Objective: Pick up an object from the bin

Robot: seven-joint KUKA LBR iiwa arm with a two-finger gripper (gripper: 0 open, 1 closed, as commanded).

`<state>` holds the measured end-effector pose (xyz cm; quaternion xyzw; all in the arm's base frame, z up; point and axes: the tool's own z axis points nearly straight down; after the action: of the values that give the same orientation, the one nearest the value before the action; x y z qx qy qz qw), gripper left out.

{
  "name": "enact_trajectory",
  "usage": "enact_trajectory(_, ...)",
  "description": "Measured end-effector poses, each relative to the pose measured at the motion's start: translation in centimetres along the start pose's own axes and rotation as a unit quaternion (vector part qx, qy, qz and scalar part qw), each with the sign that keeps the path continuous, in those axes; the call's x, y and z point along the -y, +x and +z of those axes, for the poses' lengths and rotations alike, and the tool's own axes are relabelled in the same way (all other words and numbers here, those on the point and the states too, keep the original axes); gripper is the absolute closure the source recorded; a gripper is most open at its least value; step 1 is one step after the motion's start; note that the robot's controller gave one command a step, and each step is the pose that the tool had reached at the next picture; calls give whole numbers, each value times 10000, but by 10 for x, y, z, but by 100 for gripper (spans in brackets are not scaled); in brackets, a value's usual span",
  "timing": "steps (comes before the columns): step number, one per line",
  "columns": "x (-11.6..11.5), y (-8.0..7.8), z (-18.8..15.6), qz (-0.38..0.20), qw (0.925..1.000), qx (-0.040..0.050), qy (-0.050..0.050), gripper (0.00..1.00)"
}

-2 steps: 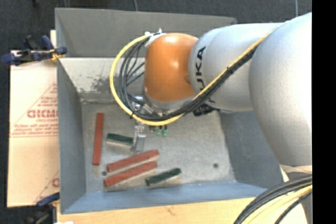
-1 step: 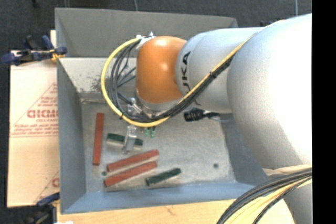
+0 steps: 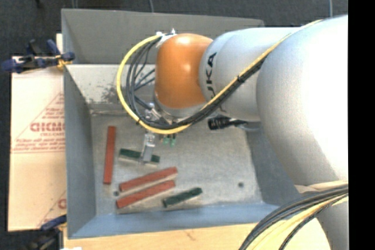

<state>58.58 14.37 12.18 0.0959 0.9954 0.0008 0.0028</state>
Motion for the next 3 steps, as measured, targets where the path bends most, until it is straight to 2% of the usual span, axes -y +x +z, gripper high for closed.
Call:
enact_trajectory(1, 0, -2, 22, 391, 9992, 10, -11, 0)
enact_trajectory(2, 6, -5, 51, 581, 9983, -15, 9, 100)
enact_trajectory(3, 6, -5, 51, 582, 9983, -15, 9, 100)
